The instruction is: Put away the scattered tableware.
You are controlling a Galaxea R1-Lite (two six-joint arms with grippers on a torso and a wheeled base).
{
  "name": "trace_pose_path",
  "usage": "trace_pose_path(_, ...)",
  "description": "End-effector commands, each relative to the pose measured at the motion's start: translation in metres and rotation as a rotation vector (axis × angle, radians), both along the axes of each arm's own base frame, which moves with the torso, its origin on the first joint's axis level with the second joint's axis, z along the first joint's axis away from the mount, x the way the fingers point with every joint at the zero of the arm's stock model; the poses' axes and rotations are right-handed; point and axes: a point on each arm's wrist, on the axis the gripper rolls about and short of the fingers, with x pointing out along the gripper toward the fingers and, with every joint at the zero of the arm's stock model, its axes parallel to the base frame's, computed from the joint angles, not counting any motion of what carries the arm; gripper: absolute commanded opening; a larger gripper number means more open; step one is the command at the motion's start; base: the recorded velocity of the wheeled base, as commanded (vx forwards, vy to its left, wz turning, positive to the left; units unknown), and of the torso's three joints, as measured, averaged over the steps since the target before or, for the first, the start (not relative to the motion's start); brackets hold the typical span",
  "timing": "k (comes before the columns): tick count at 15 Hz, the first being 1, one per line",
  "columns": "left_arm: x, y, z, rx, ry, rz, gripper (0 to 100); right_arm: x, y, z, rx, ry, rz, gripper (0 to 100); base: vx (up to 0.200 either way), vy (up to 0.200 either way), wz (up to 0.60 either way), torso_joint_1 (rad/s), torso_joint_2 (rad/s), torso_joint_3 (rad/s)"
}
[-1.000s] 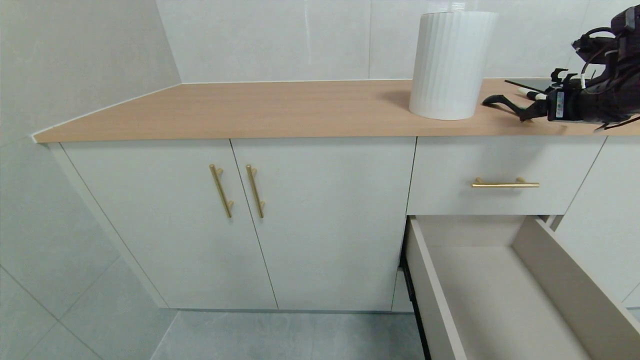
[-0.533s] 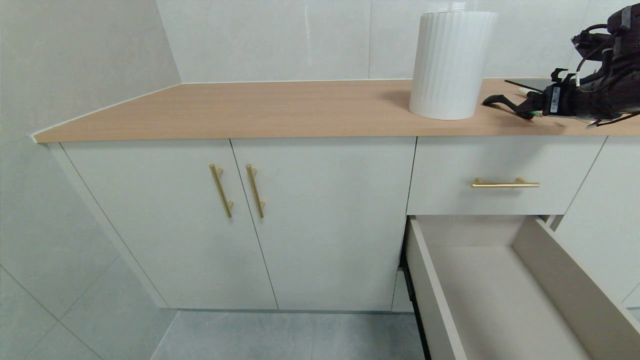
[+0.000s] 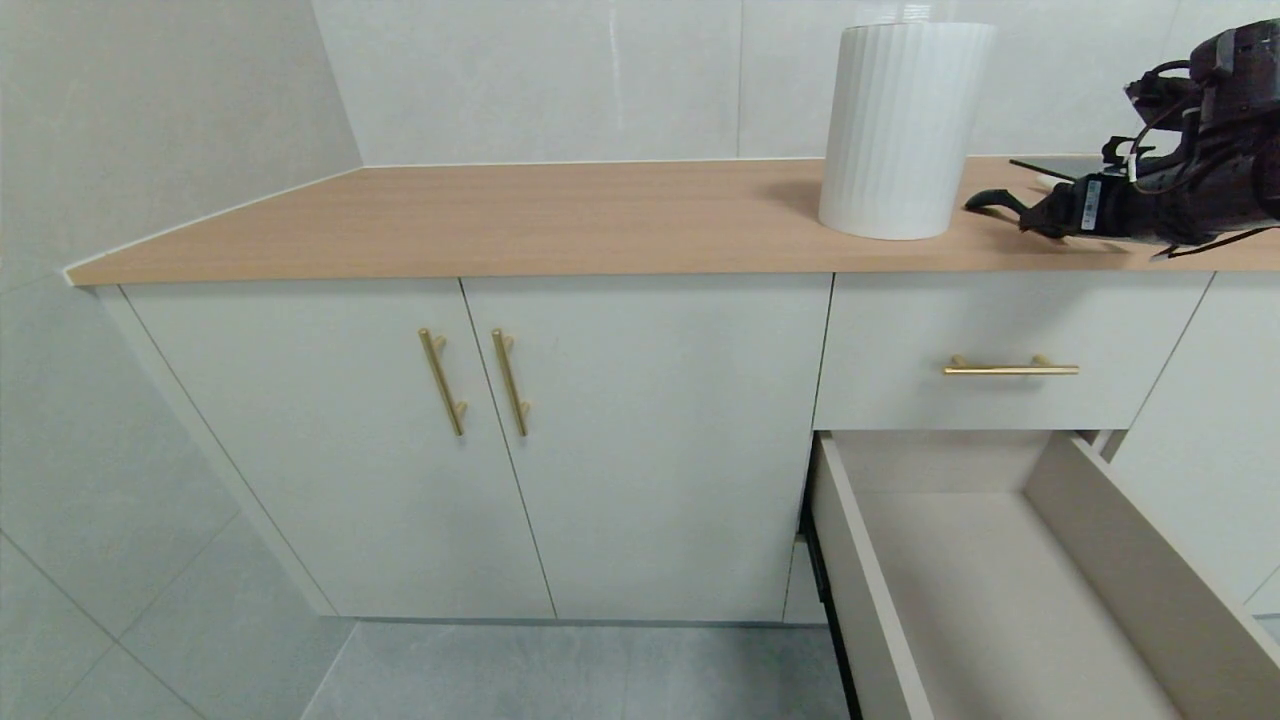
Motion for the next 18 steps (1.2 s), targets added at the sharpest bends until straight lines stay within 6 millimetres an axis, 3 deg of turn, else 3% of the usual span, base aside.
trace_pose_path(1, 0.0, 0.0, 0.0, 0.0, -0.001, 0.0, 100, 0.003, 0.0, -0.003, 0.0, 0.007, 0.0, 100, 0.0, 0.0, 0.0, 0.0, 0.0, 0.0)
trace_pose_path(2, 0.0, 0.0, 0.0, 0.0, -0.001, 0.0, 100, 0.004, 0.0, -0.004, 0.0, 0.004, 0.0, 100, 0.0, 0.0, 0.0, 0.0, 0.0, 0.0)
trace_pose_path(3, 0.0, 0.0, 0.0, 0.0, 0.0, 0.0, 100, 0.004, 0.0, -0.004, 0.0, 0.001, 0.0, 0, 0.0, 0.0, 0.0, 0.0, 0.0, 0.0)
trace_pose_path(14, 0.0, 0.0, 0.0, 0.0, 0.0, 0.0, 100, 0.002, -0.001, 0.0, 0.001, -0.01, -0.004, 0, 0.0, 0.0, 0.0, 0.0, 0.0, 0.0)
trace_pose_path(18, 0.0, 0.0, 0.0, 0.0, -0.001, 0.0, 100, -0.019, 0.0, 0.023, 0.012, -0.074, -0.005, 0, 0.0, 0.0, 0.0, 0.0, 0.0, 0.0)
